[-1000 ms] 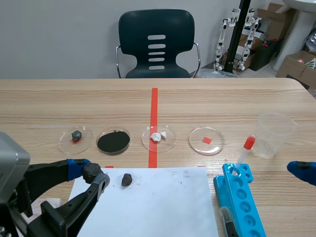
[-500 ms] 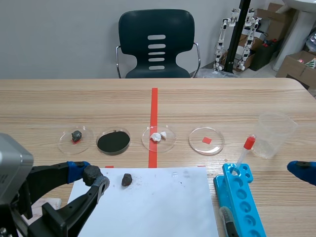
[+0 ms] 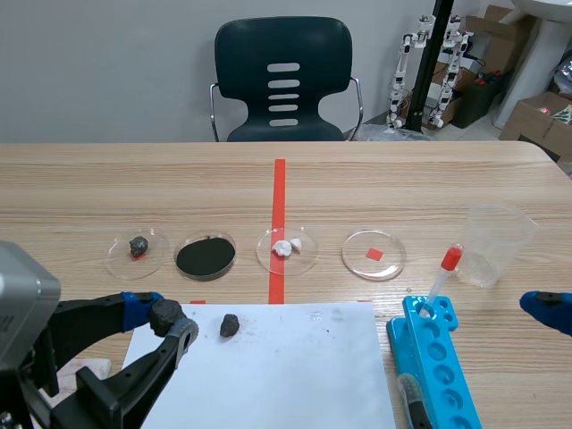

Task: Pick up the right mineral with the left hand

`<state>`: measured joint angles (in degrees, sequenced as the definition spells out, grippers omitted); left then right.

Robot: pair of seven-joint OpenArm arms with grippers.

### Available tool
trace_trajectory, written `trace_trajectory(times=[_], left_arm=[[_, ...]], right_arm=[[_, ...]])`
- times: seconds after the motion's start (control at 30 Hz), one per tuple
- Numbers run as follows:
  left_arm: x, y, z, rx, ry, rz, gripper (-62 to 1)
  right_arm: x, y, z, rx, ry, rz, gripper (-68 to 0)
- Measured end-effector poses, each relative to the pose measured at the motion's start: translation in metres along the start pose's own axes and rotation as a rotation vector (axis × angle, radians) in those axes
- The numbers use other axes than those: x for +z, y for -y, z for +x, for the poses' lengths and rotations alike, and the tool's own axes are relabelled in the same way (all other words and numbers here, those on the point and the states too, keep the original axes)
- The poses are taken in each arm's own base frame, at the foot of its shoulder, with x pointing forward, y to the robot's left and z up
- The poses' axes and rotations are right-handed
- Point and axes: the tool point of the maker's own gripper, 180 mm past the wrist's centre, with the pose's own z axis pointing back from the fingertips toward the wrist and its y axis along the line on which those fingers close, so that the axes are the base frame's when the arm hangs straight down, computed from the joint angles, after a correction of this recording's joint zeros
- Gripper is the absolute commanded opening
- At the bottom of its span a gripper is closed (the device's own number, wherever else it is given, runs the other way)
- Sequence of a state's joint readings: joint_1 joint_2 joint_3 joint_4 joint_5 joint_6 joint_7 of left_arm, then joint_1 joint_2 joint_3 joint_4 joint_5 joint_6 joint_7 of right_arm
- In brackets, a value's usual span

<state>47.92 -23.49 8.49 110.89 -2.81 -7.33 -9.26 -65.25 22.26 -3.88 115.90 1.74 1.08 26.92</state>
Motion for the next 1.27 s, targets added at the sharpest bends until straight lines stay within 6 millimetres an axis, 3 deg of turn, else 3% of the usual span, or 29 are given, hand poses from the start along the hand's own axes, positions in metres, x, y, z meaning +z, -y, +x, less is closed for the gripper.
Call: trace_trajectory(times=[1.27], left_arm=[[0.0000,-0.0001,0.0026,0.000,0.014,0.000,-47.8]], right_arm=[[0.0000,0.0001,0.0000,0.000,0.000,0.000,0.4]])
